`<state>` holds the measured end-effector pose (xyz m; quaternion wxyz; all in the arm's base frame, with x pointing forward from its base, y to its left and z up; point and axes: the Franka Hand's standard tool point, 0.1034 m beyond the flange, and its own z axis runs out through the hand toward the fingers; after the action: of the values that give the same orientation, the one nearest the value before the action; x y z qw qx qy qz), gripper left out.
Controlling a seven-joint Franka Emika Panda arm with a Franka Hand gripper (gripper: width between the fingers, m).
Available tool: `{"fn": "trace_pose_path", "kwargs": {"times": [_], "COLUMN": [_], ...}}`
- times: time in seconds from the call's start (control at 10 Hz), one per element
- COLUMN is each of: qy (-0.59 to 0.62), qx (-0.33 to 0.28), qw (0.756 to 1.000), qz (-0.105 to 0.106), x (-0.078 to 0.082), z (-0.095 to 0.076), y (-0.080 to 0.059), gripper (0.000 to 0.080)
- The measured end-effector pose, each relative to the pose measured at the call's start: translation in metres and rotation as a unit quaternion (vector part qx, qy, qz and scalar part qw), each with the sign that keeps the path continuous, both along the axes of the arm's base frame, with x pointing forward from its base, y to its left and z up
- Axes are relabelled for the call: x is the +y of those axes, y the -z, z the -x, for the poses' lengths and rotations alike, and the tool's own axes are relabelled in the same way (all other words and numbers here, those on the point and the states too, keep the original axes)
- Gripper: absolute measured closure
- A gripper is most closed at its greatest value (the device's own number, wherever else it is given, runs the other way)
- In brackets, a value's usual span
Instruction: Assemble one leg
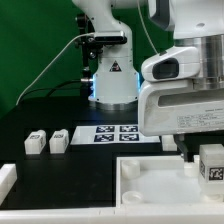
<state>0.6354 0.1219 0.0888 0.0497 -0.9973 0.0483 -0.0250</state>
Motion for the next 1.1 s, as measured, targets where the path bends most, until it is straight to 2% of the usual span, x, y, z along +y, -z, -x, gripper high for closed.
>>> {"fn": "trace_pose_path", "kwargs": {"times": [0.2,0.5,0.8,0.9,1.0,1.1], "qy": [0.07,0.202,0.492,0.575,0.617,0.642], "qx": [0.007,0.02,0.025,0.035,0.04,0.045], "qw": [0.997,0.979,0.869,0.815,0.782,0.761], "qz": [-0.006,-0.014,-0.052,-0.066,-0.075,-0.082], "x": [0.0006,-0.0014,-0.0059,-0.0069,-0.0074,-0.0069], "z": [0.0001,-0.0006,0.0018,0.0026,0.0031,0.0039], "y": [-0.0001,-0.0001,0.0019,0.0023,0.0024,0.002], "gripper": [0.0485,0.0496,0.0496,0.0496,0.0495,0.0495]}}
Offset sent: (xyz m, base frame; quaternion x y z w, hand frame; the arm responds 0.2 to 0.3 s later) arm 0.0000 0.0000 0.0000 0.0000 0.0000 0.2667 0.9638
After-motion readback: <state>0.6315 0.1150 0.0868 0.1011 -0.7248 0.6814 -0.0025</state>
